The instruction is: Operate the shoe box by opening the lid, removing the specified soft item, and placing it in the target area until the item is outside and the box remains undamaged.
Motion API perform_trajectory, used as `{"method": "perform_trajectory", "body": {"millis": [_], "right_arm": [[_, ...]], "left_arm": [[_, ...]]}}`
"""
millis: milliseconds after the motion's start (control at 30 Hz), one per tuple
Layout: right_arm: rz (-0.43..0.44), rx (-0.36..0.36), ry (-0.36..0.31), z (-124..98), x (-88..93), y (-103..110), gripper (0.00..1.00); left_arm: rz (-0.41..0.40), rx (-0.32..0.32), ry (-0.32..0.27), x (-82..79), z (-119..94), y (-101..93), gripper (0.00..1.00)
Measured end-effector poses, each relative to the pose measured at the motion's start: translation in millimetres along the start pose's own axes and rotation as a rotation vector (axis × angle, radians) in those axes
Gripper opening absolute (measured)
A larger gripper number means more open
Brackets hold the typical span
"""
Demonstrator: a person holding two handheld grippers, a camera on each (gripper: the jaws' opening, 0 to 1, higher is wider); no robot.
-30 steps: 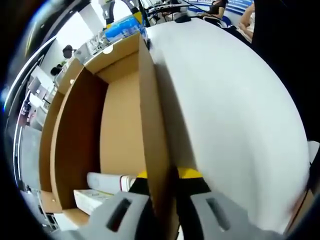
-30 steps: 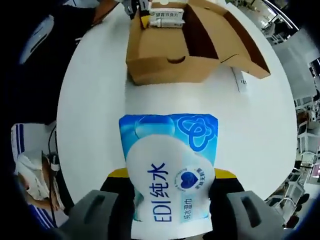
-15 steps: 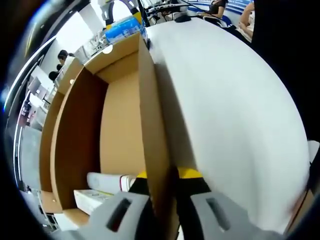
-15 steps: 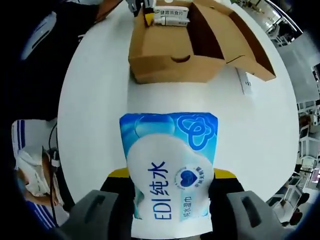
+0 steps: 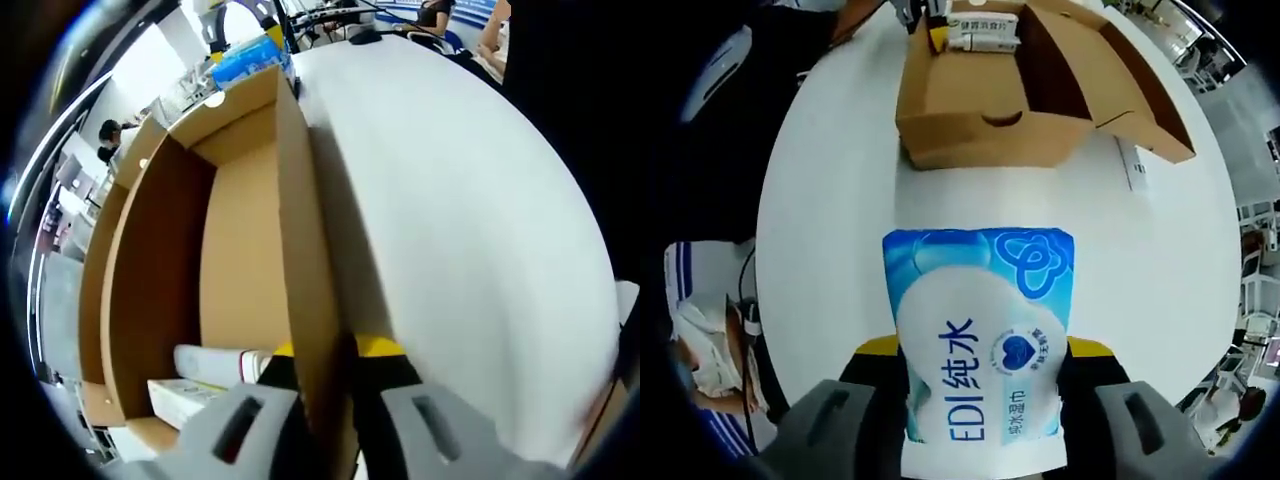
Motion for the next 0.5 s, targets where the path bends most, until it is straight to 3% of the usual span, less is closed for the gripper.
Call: {"method": "perform_trajectory", "body": {"millis": [267, 500], "right_arm": [[0.015, 0.002, -0.016, 1.5, 0.4, 0.0, 0.63], [0.101, -0.022, -0.02, 6.3, 2.4, -0.7, 0.69]], "left_arm": [[0.002, 0.0, 0.002, 0.1, 0.2, -0.2, 0.07], [0.005, 0.0, 0.004, 0.0, 0.3, -0.4, 0.07]]}}
Point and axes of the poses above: the point that each gripper's makers call its tool centre point, and the gripper's own axes: z roughly forward along the fingers, y roughly to its left, x roughly out of its underside, the point moved 10 cm from there along -z, roughly backward along the fingers, and after that the axes turned 15 degrees about y, right-handed, at the moved point
